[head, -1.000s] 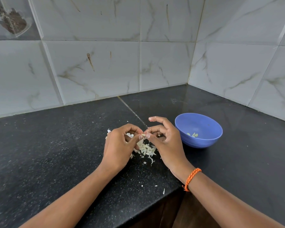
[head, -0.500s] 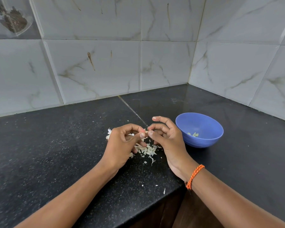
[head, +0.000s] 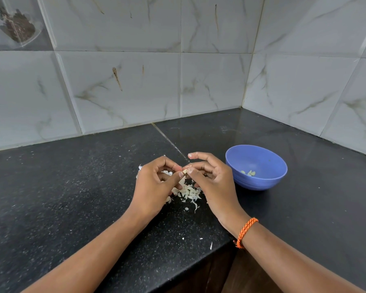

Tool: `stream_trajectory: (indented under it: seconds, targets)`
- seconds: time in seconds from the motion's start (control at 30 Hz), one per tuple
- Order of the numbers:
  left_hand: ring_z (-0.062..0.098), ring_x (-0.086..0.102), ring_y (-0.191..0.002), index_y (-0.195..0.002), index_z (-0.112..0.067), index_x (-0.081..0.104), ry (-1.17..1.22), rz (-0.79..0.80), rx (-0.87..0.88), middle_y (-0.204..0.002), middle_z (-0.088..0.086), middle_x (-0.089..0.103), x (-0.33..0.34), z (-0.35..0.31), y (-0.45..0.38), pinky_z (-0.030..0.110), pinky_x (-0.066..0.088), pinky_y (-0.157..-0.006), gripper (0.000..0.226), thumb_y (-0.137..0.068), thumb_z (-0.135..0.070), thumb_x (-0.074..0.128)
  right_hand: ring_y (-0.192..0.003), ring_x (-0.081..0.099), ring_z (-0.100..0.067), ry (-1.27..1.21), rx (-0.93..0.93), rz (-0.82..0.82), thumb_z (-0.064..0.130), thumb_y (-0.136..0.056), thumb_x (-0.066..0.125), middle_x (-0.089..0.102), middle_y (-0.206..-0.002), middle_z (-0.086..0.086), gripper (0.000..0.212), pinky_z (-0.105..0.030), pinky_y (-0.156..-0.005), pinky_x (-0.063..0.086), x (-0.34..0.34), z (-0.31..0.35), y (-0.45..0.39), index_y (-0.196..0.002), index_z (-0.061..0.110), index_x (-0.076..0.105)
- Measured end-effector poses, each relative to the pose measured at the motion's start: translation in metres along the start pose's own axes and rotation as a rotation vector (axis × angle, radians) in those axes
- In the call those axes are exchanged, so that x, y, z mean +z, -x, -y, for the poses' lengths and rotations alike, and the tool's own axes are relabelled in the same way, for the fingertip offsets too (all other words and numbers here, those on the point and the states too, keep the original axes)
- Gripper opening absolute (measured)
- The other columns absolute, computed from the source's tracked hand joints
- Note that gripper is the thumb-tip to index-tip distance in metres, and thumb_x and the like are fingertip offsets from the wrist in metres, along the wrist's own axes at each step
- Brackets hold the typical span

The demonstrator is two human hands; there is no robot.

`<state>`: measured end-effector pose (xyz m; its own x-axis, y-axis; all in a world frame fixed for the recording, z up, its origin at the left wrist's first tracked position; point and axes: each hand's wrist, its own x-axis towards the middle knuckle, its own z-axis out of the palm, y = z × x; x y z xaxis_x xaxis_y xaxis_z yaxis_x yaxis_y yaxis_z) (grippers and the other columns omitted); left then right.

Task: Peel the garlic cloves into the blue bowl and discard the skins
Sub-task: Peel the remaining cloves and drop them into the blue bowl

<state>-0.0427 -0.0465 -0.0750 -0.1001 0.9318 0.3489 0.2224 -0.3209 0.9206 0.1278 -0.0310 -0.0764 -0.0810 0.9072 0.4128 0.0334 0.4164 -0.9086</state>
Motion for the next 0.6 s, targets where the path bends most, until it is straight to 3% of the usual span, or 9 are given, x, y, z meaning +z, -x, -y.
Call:
stream_trajectory:
  seconds: [0.13,0.23,0.33,0.43,0.6]
  targets:
    - [0.028,0.078,-0.067,-0.09,-0.012,0.071,0.004,-0.06,-0.008,-0.076,0.007,0.077,-0.0009,0.0004,-0.0008,0.043,0.056,-0.058,0.015,-0.092,-0.011,0.085,-0.099,0.078,-0.016,0.039,-0.001,0.013,0.016,-0.098,0.077,0.083,-0.099,0.004,0.03,-0.045,-0.089,0.062,0.0007,0.0034,0.0019,-0.126,0.023,0.071]
    - [0.031,0.077,-0.063,-0.09,-0.012,0.067,0.003,-0.077,-0.011,-0.082,0.006,0.077,-0.0018,0.0016,-0.0015,0.039,0.054,-0.055,0.019,-0.091,-0.01,0.086,-0.108,0.075,-0.013,0.063,0.02,-0.011,0.015,-0.095,0.08,0.082,-0.107,0.009,0.026,-0.051,-0.096,0.06,0.0007,0.0006,-0.0006,-0.116,0.029,0.077]
    - [0.028,0.077,-0.062,-0.098,-0.019,0.071,-0.018,-0.055,-0.005,-0.09,0.003,0.078,-0.0017,0.0014,-0.0013,0.034,0.054,-0.054,0.017,-0.092,-0.013,0.086,-0.113,0.072,-0.005,0.013,0.04,-0.045,0.009,-0.091,0.081,0.078,-0.115,0.015,0.019,-0.034,-0.094,0.059,-0.0026,0.0008,-0.0017,-0.108,0.016,0.081]
    - [0.024,0.079,-0.067,-0.105,-0.021,0.081,-0.028,-0.032,0.008,-0.094,-0.004,0.081,-0.0012,0.0002,-0.0003,0.037,0.059,-0.058,0.013,-0.094,-0.015,0.084,-0.097,0.074,-0.003,-0.032,0.056,-0.057,0.008,-0.09,0.083,0.081,-0.101,0.013,0.029,-0.02,-0.082,0.054,-0.0026,0.0043,-0.0006,-0.117,0.011,0.073]
    - [0.022,0.082,-0.076,-0.098,-0.015,0.086,0.012,0.01,-0.005,-0.086,0.0,0.083,0.0011,0.0001,0.0005,0.041,0.066,-0.072,0.007,-0.096,-0.01,0.081,-0.083,0.075,-0.019,-0.04,0.078,-0.084,0.012,-0.085,0.088,0.08,-0.09,-0.007,0.041,-0.043,-0.083,0.061,0.0003,0.0019,-0.0001,-0.118,0.021,0.066]
